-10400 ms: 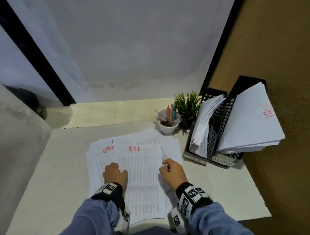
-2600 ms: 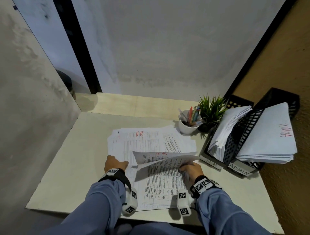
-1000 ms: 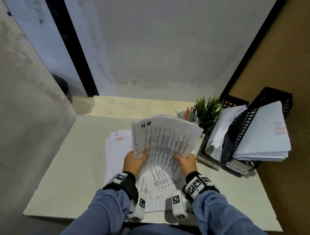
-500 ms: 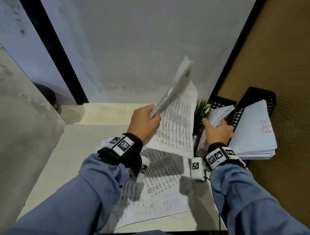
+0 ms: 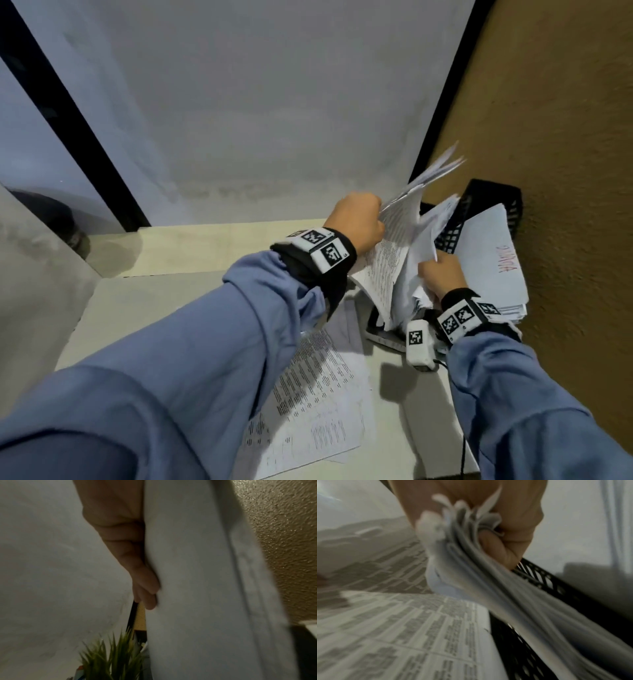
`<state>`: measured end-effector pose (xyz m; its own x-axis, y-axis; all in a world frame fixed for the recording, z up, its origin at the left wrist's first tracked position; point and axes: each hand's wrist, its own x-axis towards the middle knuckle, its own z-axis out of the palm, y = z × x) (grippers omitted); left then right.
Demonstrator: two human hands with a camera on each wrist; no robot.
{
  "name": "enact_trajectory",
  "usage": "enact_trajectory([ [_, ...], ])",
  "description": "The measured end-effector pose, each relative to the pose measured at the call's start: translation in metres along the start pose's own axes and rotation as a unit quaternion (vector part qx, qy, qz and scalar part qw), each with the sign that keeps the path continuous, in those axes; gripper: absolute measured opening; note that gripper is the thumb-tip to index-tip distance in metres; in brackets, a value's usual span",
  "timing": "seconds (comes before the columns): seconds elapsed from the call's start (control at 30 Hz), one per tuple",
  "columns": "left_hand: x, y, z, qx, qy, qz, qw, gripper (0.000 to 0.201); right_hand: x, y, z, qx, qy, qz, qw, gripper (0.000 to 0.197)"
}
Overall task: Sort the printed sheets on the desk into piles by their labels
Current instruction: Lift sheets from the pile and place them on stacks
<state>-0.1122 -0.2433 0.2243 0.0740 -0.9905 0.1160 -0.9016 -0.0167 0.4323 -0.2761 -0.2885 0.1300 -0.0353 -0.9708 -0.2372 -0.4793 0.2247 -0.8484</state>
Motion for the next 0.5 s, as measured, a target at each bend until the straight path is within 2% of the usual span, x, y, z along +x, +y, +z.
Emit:
enact_trajectory([
  [0.1, 0.012, 0.018, 0.011, -0.004, -0.008, 0.007, 1.0, 0.01, 0.002, -0.012, -0.013, -0.015, -0.002, -0.024, 1.0, 0.013],
  [0.23, 0.028, 0.037, 0.027, -0.018, -0.013, 0.014, 1.0, 0.019, 0.0, -0.033, -0.029, -0.054, -0.004, -0.064, 0.996, 0.014],
  [0.3, 0.034, 0.043, 0.035, -0.029, -0.016, 0.008, 0.999, 0.02, 0.002, -0.038, -0.034, -0.061, -0.005, -0.072, 0.996, 0.024],
  [0.37, 0.04, 0.045, 0.043, -0.034, -0.018, -0.001, 0.999, 0.019, 0.002, -0.042, -0.038, -0.086, -0.005, -0.084, 0.993, 0.029],
  [0.47, 0.048, 0.038, 0.058, -0.049, -0.038, -0.014, 0.998, 0.021, 0.001, -0.043, -0.037, -0.145, -0.001, -0.099, 0.984, 0.018],
  [0.5, 0.048, 0.033, 0.065, -0.051, -0.05, -0.02, 0.997, 0.021, 0.002, -0.041, -0.033, -0.174, -0.006, -0.097, 0.98, 0.026],
])
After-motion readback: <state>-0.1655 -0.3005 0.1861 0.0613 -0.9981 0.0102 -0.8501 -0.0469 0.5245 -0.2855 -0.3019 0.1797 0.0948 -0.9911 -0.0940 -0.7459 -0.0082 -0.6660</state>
